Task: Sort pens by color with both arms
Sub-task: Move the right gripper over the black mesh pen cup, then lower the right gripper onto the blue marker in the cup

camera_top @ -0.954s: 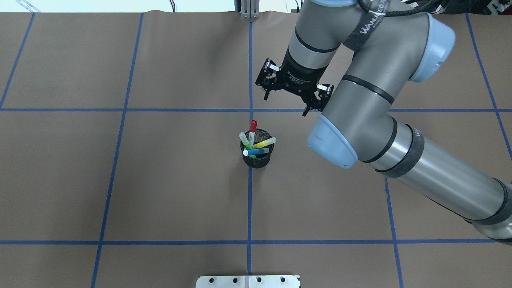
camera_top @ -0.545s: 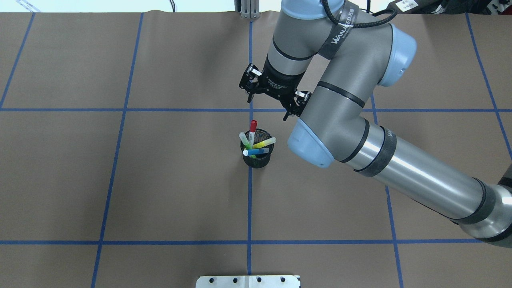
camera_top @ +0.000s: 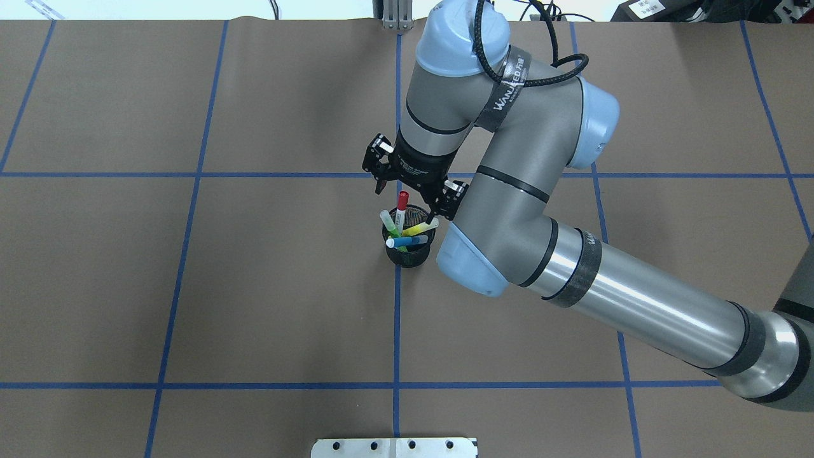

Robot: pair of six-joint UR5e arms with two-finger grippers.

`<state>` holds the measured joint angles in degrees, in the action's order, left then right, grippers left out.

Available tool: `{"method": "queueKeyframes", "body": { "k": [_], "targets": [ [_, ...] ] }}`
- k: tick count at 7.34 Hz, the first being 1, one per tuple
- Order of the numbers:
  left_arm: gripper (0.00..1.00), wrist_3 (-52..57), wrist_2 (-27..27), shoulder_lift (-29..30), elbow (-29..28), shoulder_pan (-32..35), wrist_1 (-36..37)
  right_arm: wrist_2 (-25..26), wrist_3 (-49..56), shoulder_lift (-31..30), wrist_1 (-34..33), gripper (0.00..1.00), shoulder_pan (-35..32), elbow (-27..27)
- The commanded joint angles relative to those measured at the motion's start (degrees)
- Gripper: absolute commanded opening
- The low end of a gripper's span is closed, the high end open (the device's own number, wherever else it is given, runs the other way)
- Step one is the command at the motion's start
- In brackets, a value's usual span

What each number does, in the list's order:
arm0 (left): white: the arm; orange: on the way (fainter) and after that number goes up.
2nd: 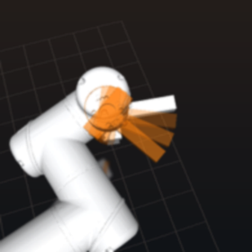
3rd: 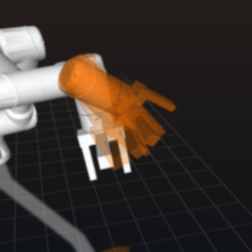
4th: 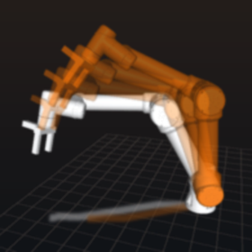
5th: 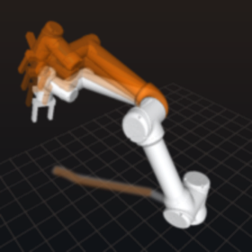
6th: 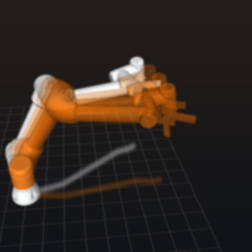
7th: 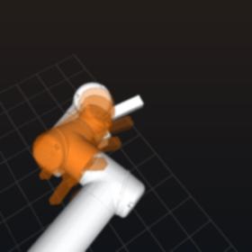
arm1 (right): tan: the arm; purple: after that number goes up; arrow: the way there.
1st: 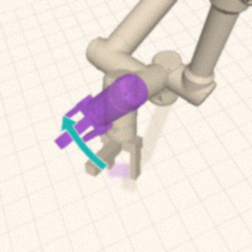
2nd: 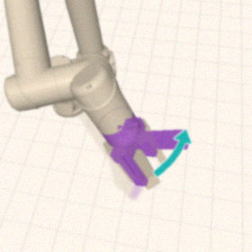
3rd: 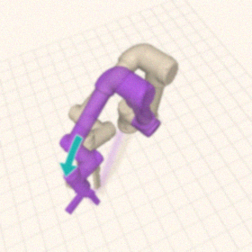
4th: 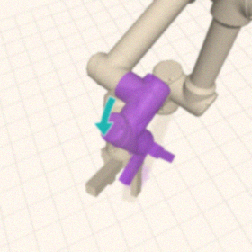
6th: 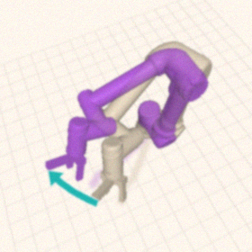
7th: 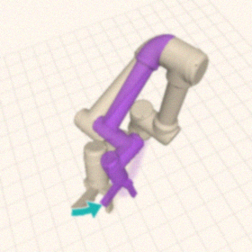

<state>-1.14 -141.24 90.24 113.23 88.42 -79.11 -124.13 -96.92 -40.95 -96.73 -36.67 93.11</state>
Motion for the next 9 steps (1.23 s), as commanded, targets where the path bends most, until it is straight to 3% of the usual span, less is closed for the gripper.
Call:
{"method": "queueKeyframes", "body": {
  "k": [1,3,9],
  "targets": [
    [1.0,0.0,0.0,0.5,-0.2,0.0,0.1,0.3,-3.1,-0.2,0.0,0.85,1.8,-0.1],
    [1.0,0.0,0.0,0.7,-0.3,0.0,0.1,0.3,-5.6,-0.6,0.0,0.79,2.1,-0.3],
    [1.0,0.0,0.4,2.3,-0.4,0.0,0.2,0.9,-11.5,-1.3,0.2,0.79,3.6,-0.7]
  ]
}}
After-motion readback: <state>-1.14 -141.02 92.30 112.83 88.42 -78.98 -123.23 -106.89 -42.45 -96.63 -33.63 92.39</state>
